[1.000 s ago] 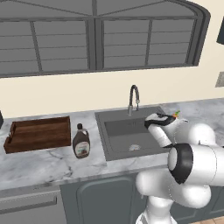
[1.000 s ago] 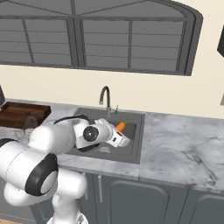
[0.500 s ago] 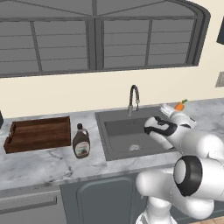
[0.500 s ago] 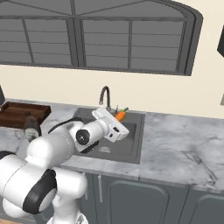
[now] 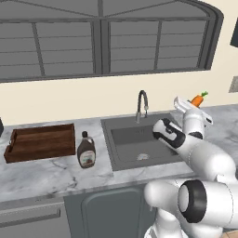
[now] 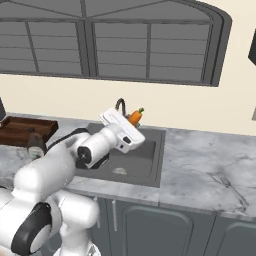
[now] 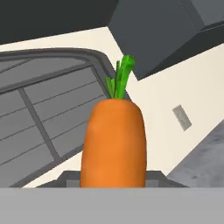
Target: Pick up all produce items and place them in the sink. Turn on the sink faucet to wash them. Then turn the sink off and put them in the tray.
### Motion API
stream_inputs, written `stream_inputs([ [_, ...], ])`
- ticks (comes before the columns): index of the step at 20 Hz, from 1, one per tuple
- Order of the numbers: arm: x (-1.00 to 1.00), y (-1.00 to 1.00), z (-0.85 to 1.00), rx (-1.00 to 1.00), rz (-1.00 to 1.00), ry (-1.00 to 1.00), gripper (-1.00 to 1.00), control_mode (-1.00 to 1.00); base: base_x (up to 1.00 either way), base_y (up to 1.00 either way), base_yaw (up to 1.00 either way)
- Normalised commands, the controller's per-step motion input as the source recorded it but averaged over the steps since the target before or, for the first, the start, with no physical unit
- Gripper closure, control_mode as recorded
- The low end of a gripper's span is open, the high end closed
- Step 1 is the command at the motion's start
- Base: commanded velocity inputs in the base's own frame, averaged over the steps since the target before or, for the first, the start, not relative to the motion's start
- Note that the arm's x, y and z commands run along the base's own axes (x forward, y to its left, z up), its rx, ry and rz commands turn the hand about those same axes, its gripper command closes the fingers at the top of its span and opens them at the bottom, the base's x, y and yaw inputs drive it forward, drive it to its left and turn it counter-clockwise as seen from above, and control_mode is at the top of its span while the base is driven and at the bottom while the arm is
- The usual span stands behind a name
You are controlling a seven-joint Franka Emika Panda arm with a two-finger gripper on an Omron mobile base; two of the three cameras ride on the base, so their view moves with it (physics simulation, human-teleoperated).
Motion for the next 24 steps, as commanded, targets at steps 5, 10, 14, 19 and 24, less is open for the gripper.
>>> stream_inputs([
  [5, -0.33, 0.34, 1.0, 0.0, 0.0, -0.09, 1.0, -1.0, 0.0, 0.0, 0.0],
  [10, -0.4, 0.55, 1.0, 0.0, 0.01, 0.07, 1.0, -1.0, 0.0, 0.0, 0.0],
  [14, -0.32, 0.64, 0.98, 0.0, 0.05, 0.2, 1.0, -1.0, 0.0, 0.0, 0.0],
  [19, -0.05, 0.76, 0.88, 0.0, 0.13, 0.41, 1.0, -1.0, 0.0, 0.0, 0.0],
  [24, -0.05, 0.98, 0.34, 0.0, 0.21, 0.49, 1.0, -1.0, 0.0, 0.0, 0.0],
])
